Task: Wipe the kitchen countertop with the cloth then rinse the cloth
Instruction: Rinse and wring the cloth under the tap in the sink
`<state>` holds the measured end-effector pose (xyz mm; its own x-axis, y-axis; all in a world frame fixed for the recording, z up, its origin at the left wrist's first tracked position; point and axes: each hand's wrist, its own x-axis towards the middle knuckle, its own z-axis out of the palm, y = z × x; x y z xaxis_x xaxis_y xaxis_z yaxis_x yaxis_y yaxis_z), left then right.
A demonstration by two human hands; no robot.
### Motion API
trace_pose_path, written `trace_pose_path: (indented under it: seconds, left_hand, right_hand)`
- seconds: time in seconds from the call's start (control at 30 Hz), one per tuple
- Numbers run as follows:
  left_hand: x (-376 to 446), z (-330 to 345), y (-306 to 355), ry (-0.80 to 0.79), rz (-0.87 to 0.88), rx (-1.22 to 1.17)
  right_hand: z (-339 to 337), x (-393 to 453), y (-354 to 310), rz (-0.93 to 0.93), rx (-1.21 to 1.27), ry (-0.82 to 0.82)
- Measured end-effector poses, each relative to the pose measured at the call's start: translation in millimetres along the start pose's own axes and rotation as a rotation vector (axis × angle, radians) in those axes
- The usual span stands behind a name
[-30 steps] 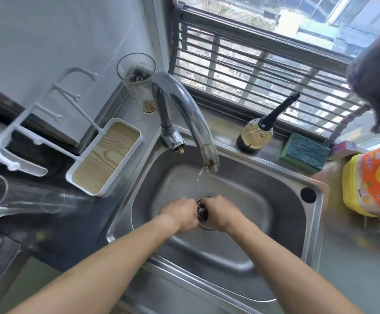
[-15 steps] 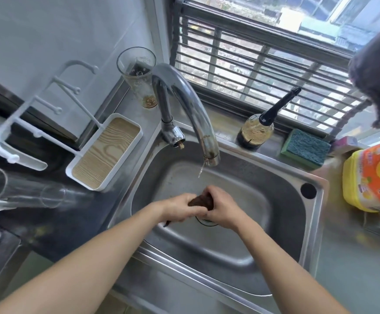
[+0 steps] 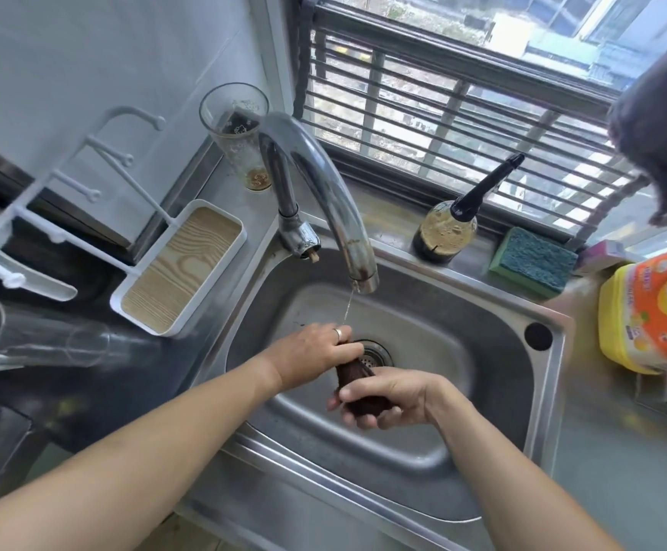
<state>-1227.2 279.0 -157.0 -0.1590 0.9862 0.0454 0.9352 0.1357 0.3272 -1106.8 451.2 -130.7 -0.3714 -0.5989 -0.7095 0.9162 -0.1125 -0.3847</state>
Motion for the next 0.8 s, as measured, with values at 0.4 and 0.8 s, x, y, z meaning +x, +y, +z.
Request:
trace_pose_path:
  seconds: [0.4, 0.8]
  left_hand:
    - [8, -21, 22, -0.426, -0.595, -0.385]
    - [8, -14, 37, -0.455, -0.907, -1.415]
  right_hand:
    - [-7, 25, -1, -0.204, -1.125, 0.76]
    - [-7, 22, 15, -0.478, -1.361, 1.092]
